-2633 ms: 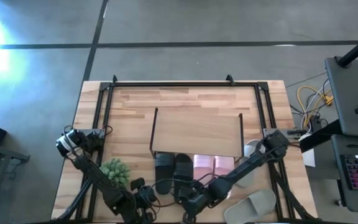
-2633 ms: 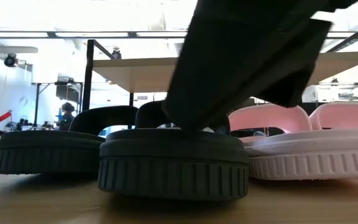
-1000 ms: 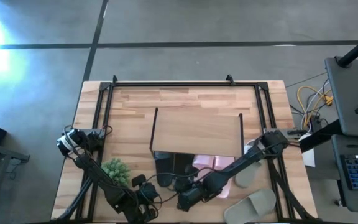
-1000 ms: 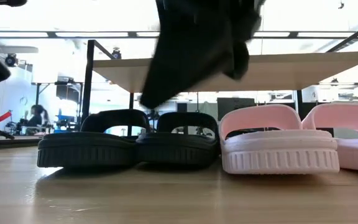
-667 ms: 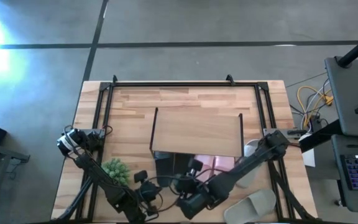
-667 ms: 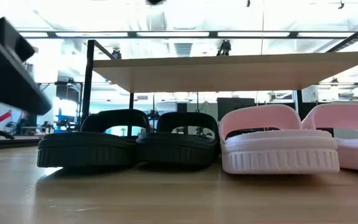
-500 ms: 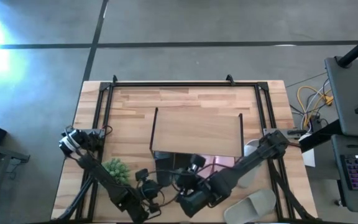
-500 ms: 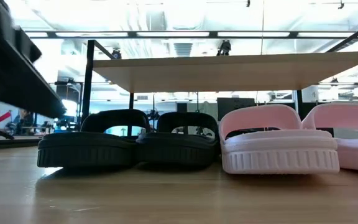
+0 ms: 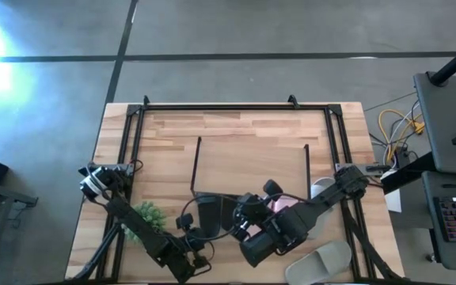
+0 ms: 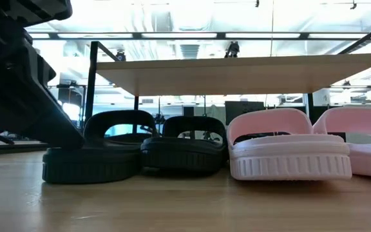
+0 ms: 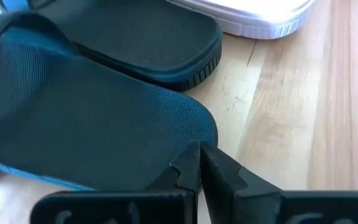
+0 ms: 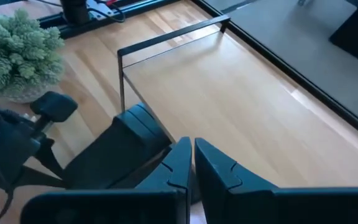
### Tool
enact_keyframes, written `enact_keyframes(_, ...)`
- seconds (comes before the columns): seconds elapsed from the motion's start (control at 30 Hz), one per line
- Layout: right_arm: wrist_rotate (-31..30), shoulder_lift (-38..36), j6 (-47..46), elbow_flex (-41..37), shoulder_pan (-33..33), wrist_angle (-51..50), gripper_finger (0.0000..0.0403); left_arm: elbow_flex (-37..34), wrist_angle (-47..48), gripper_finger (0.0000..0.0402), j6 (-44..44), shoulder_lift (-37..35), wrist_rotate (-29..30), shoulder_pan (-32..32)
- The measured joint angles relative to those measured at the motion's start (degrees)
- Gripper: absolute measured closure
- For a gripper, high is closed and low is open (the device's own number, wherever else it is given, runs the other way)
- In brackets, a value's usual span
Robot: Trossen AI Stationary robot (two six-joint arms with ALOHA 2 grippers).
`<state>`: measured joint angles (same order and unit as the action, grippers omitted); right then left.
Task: Pick and place slides into the shelf
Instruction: Adjust the pink and black slides under the shelf
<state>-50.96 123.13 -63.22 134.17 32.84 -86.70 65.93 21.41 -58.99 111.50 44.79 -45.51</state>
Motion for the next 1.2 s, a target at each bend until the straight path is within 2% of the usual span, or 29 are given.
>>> enact_keyframes(0.13,0.0,-0.1,0.0,0.0,0.0,0.1,0.0390,0.0,0.9,0.0402,4.0,0.1,0.3,1.1)
enact_keyframes(0.4,0.2,-0.1,0.0,-0.1,0.2,0.0,0.0390,-0.3,8.2,0.0402,4.1,0.2,0.8,4.9)
enact_keyframes(0.67,0.3,-0.1,0.0,-0.3,0.2,-0.1,0.0390,-0.6,9.4,0.0402,3.9,-0.5,8.1,7.2)
enact_keyframes(0.8,0.3,-0.1,-0.1,-0.6,0.2,-0.1,0.0390,-0.3,9.3,0.0402,3.9,-1.3,8.5,7.2)
enact_keyframes(1.0,2.4,-0.1,-0.2,-1.3,0.3,-0.1,0.0390,-0.3,9.2,0.0402,3.9,-4.4,5.4,3.9)
enact_keyframes(1.2,6.0,-0.1,-1.4,-3.5,0.3,-0.1,0.0390,0.1,8.4,0.0402,3.9,-7.3,5.0,-1.0)
